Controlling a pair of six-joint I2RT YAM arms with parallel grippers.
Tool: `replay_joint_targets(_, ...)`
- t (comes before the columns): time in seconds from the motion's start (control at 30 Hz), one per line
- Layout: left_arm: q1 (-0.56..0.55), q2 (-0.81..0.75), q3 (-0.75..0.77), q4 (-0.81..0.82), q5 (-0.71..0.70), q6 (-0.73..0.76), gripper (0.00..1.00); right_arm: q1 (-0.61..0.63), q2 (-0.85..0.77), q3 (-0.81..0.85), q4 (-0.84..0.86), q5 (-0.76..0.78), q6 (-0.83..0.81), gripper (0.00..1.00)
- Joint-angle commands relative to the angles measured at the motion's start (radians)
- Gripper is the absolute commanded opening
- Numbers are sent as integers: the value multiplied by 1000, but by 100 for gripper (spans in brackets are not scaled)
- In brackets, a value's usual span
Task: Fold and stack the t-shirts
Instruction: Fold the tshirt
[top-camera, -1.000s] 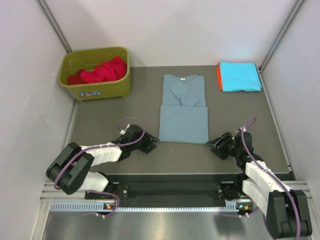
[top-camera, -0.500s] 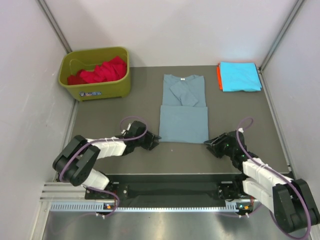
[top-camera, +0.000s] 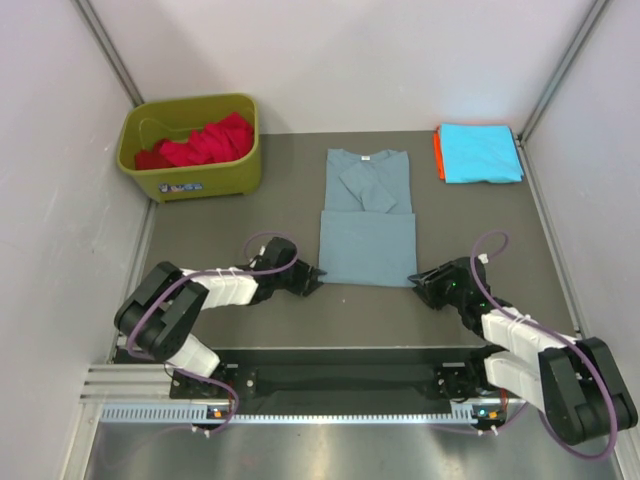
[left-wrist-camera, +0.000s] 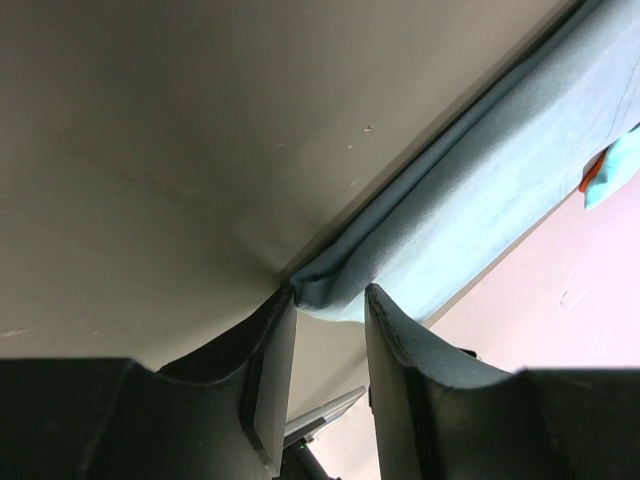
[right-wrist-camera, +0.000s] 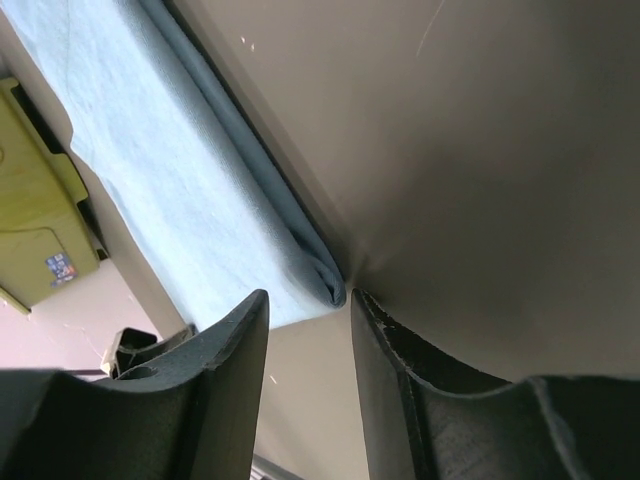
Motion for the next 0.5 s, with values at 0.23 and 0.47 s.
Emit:
replay_joint_targets(0.23,-3,-61,-30,-213,-40,-36,43,13,33,5,-62,50,-10,38)
replay_joint_targets(0.47,-1,-10,-27,-173,-38,-56,42,13,67,16,-49,44,-20,37)
